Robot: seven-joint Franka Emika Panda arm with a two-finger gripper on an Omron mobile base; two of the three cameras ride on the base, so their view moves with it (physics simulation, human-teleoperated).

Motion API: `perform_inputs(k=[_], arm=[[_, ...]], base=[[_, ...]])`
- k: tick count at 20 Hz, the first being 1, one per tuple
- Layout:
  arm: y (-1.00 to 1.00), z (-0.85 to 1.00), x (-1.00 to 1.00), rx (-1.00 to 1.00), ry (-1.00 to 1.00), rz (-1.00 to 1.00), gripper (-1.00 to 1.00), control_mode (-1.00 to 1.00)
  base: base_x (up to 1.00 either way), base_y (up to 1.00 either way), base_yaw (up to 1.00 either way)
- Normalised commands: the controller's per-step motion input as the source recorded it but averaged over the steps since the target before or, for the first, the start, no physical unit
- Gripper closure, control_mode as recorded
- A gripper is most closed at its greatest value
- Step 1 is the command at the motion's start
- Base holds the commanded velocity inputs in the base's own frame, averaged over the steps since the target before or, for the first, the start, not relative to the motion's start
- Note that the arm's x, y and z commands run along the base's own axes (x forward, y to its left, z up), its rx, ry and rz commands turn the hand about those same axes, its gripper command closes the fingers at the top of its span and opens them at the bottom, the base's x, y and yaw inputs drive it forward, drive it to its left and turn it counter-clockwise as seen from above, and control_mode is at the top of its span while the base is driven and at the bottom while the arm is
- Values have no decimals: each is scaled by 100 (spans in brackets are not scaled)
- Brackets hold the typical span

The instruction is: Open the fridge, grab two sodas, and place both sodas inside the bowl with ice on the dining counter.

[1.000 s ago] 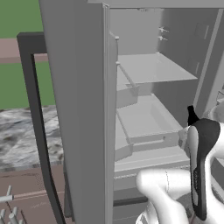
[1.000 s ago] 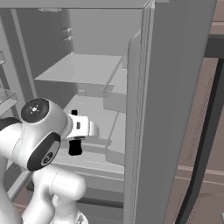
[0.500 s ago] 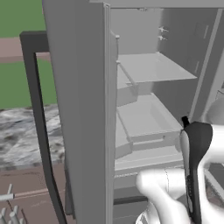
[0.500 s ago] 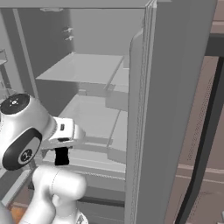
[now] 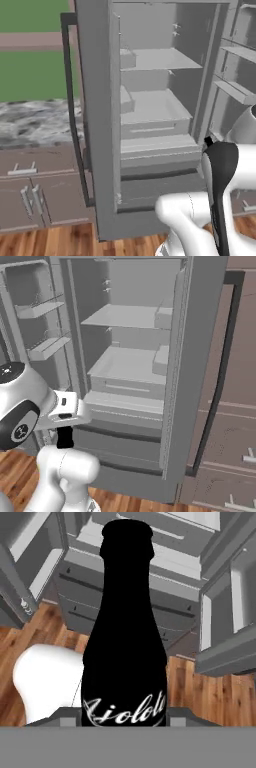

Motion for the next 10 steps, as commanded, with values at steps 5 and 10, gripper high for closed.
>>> perform_inputs(k=[5, 10], arm=[[0, 0, 0, 0, 0, 0, 100, 100], [0, 0, 0, 0, 0, 0, 100, 100]], base=[[-76, -32, 37], [-61, -45, 42]])
